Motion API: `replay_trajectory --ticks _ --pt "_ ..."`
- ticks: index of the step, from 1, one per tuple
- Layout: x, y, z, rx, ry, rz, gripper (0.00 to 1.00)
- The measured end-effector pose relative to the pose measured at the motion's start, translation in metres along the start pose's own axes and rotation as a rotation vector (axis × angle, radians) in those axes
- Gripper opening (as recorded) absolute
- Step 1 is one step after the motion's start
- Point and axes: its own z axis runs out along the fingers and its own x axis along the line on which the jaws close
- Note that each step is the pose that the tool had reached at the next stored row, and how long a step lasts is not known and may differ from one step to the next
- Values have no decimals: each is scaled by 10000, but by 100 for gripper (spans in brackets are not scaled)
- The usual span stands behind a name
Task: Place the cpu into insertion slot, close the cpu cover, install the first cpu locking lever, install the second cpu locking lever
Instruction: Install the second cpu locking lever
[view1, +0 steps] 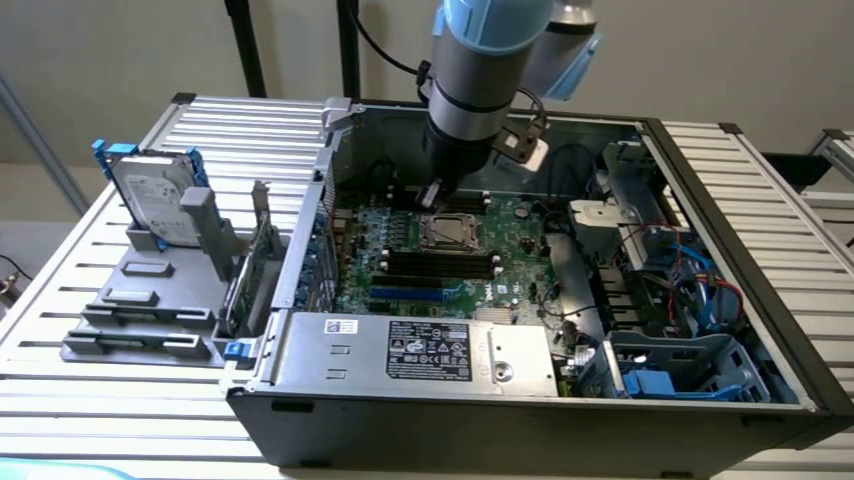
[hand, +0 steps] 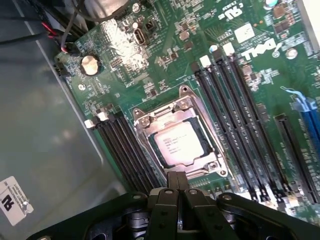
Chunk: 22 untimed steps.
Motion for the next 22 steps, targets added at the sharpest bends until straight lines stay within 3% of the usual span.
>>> replay_trajectory --ticks 9,15,22 --pt "-255 26 -116 -12 -21 3 11" --pt "-388 -57 -126 -14 -26 2 11" --pt "-406 -89 -136 -25 -20 8 11"
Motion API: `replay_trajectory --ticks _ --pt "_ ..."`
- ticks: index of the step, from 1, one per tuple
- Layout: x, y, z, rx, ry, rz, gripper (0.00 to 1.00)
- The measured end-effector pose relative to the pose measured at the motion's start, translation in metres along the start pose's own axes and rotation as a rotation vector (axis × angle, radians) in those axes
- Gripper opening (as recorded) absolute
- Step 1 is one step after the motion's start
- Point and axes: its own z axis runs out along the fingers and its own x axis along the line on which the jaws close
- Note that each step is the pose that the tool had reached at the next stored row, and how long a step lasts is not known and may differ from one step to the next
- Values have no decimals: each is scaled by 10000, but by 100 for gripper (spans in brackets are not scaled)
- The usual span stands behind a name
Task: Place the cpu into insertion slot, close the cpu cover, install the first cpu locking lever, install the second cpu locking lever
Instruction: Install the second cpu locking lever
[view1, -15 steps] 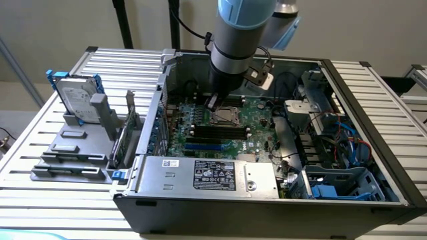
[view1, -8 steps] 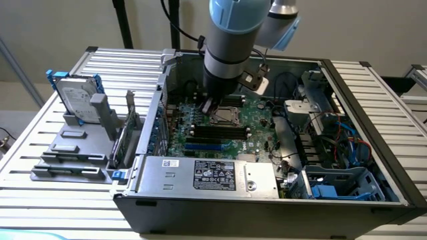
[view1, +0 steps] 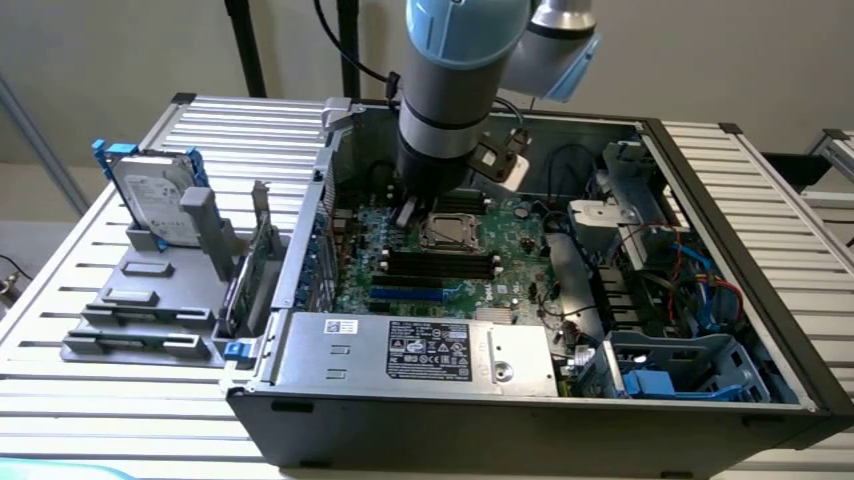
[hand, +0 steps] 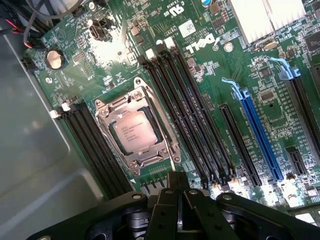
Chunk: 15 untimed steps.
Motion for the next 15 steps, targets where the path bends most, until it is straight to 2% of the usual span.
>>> replay_trajectory --ticks 7,12,15 --pt "6 48 -14 -5 7 22 11" --pt "-19 61 65 -30 17 58 11" --pt "-45 21 124 -61 39 156 11"
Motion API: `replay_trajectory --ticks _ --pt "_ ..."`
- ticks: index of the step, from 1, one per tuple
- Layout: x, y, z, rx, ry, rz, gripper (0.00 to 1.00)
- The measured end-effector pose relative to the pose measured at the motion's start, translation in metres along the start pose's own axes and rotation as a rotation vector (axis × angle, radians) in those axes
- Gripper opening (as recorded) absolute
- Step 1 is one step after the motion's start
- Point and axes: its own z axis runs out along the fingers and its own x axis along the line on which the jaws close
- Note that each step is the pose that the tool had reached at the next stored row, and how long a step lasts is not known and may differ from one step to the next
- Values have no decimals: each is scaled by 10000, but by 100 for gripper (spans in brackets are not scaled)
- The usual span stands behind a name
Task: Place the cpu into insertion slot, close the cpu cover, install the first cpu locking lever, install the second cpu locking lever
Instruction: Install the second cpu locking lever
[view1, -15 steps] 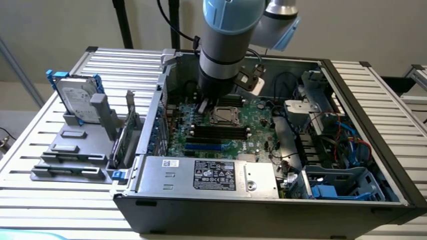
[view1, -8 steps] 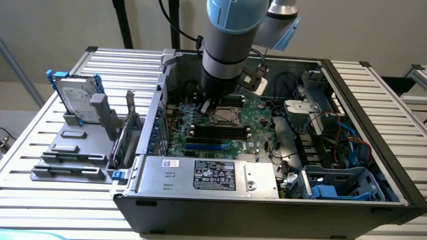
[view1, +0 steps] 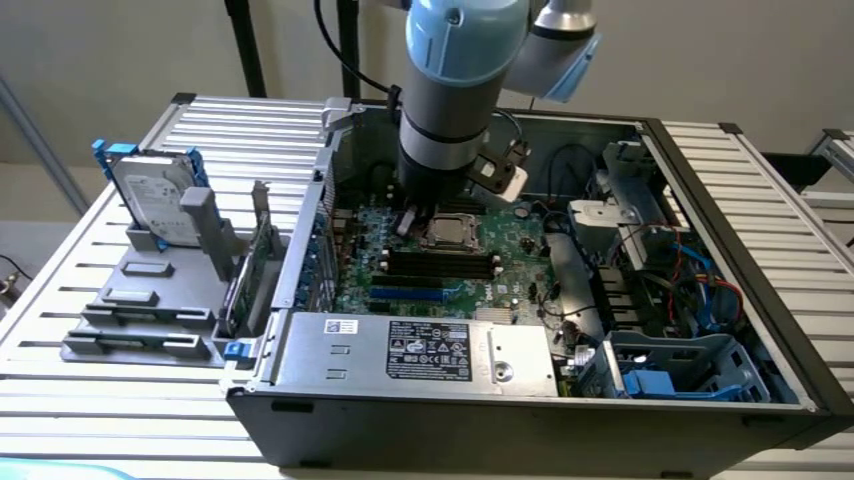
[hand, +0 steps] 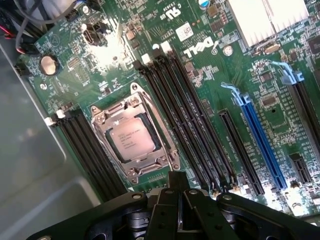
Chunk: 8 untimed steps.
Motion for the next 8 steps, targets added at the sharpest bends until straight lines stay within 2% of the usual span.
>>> replay_trajectory --ticks 3,8 --pt "-27 -54 60 -24 16 60 11" --pt "-18 -61 138 -55 33 68 11"
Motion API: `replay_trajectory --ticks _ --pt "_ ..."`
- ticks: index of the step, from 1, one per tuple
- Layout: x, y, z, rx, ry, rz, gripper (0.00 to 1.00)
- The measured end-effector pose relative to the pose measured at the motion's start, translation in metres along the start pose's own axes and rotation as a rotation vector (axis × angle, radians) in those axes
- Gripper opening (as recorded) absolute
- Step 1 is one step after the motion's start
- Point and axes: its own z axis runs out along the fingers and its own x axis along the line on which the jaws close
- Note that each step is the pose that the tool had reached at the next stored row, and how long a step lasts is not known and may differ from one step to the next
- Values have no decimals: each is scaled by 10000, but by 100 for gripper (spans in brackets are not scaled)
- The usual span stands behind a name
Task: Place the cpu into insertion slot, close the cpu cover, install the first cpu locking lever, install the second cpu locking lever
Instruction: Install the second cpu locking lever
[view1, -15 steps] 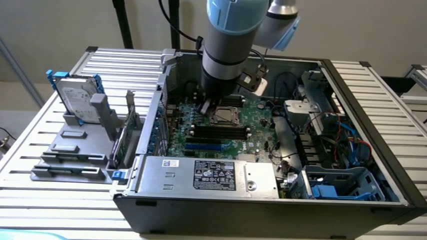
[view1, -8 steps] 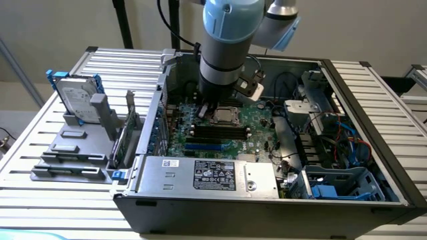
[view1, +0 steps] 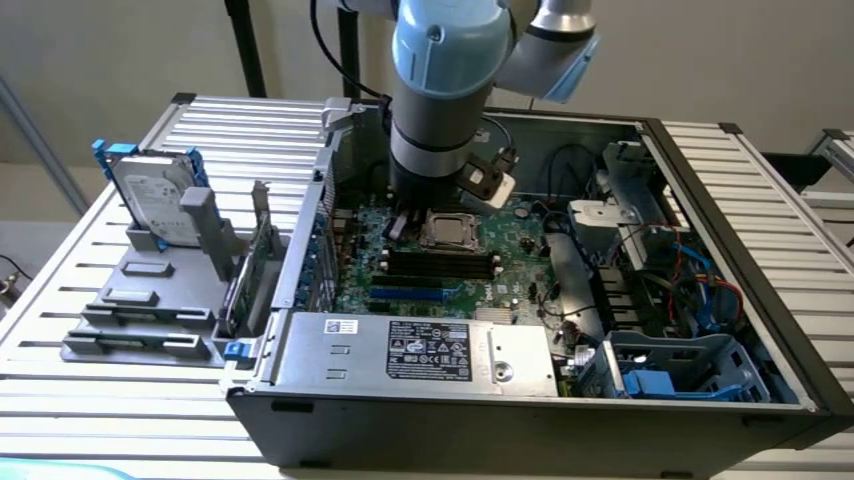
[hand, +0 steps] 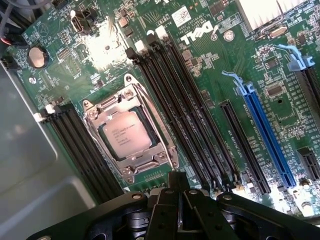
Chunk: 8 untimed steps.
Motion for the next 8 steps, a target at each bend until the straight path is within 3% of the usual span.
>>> replay_trajectory --ticks 8 --pt "-20 -3 106 -134 79 116 11"
